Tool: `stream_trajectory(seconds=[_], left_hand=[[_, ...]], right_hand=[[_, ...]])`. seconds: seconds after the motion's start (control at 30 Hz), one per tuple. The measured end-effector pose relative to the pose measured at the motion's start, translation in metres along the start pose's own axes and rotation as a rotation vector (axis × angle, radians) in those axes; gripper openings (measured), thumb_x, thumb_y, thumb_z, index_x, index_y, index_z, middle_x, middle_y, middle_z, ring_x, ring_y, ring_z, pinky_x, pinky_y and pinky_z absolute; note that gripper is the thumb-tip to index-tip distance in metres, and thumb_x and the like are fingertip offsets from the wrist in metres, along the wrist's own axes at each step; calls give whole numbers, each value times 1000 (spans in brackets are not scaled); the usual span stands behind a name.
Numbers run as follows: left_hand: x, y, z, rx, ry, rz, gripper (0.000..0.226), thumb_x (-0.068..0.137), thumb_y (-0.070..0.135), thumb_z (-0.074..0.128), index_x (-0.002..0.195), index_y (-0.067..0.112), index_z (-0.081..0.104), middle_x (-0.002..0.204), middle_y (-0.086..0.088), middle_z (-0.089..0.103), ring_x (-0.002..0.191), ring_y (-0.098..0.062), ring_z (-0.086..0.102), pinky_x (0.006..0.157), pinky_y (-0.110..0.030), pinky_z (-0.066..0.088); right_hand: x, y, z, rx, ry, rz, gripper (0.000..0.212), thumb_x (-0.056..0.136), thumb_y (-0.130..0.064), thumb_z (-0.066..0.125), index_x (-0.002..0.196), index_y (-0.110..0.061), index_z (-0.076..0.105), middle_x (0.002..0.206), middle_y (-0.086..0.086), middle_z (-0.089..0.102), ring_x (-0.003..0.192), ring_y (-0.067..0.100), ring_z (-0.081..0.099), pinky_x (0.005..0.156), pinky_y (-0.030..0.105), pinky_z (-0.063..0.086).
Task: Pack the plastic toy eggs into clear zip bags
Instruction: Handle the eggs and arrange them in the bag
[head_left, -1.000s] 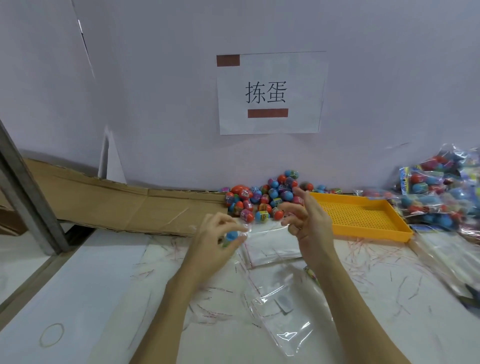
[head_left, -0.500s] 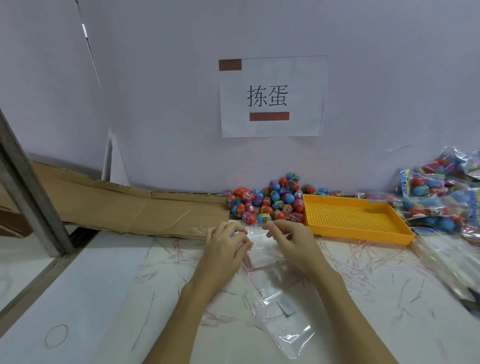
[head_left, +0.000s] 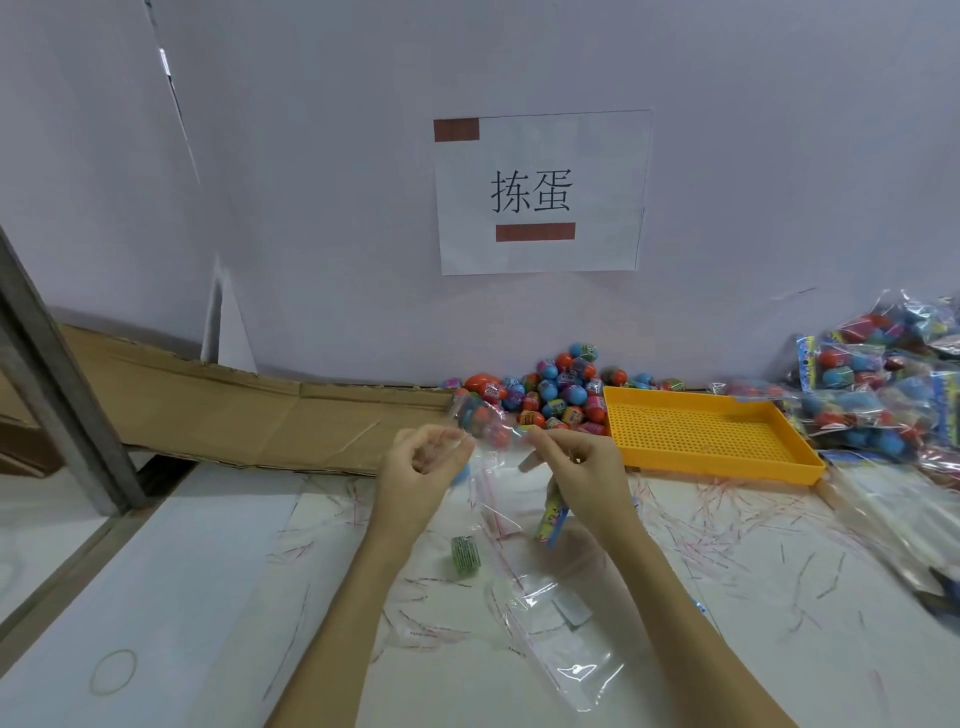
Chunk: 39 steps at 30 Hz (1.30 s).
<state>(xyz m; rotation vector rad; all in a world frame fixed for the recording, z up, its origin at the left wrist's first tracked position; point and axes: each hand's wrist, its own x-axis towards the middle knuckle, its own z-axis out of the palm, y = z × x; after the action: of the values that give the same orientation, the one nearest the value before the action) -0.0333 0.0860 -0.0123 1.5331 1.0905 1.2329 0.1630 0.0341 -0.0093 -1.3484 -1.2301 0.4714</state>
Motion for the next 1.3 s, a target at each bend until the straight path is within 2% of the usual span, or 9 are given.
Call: stream_trajectory(seconds=[0.1,0.2,0.33,0.5,0.67,0.83,1.07,1.2,1.3], left_hand=[[2,-1,-2,-20,117,56,6,87,32,81,93,32,79,112,14,65,103,-8,66,85,-34,60],[4,-4,-7,210,180,224,17,95,29,72,110,25,79,117,13,68,111,-2,58,92,-28,53],[2,-2,-7,522,90,399,41,104,40,45,139,30,65,146,15,53,134,-7,42,111,-32,23],[-3,-7,2,654,-109,443,43,106,46,37,145,44,54,158,21,35,147,-1,28,115,-33,12],[-2,-7,4,341,-47,383,21,97,31,69,114,26,80,127,15,68,126,-6,55,110,-35,39],[-2,-3,1,185,-130,295,19,88,41,71,100,31,82,105,14,71,112,-7,61,91,-29,57],[-3,-5,1,212,-101,244,43,81,66,66,93,26,78,101,16,72,106,1,62,85,-18,48],[-4,-3,3,13,-282,80,19,90,40,76,105,28,75,94,7,79,93,-7,74,80,-16,55],[-5,-5,4,0,-232,77,8,91,32,78,85,27,77,77,-1,77,75,-12,74,72,-15,54]], right_hand=[[0,4,1,-69,24,-8,29,98,-43,61,88,-25,81,90,-10,77,77,14,70,65,30,55],[3,10,4,-225,33,-54,27,101,-38,57,124,-33,71,145,-11,55,135,5,44,105,32,43],[3,6,6,-356,58,-228,48,97,-39,64,144,-34,55,163,-8,35,153,13,24,122,39,20],[-4,1,19,-361,44,-426,38,93,-35,72,130,-30,68,141,-10,61,136,8,50,115,36,36],[-3,3,21,-187,109,-370,24,93,-24,74,113,-35,69,101,-17,68,86,6,64,65,23,51],[0,4,20,-271,-6,-351,36,91,-38,74,126,-44,64,137,-19,45,124,4,43,92,26,47],[-8,-1,20,-69,40,-225,5,93,-19,74,89,-21,73,79,-11,70,70,13,64,59,25,52],[-7,-2,24,56,47,-167,10,95,-14,71,94,-24,70,81,-8,71,65,10,67,57,20,52],[-8,-4,26,28,86,-119,43,91,-12,74,127,-26,55,113,-9,64,98,5,64,75,20,55]])
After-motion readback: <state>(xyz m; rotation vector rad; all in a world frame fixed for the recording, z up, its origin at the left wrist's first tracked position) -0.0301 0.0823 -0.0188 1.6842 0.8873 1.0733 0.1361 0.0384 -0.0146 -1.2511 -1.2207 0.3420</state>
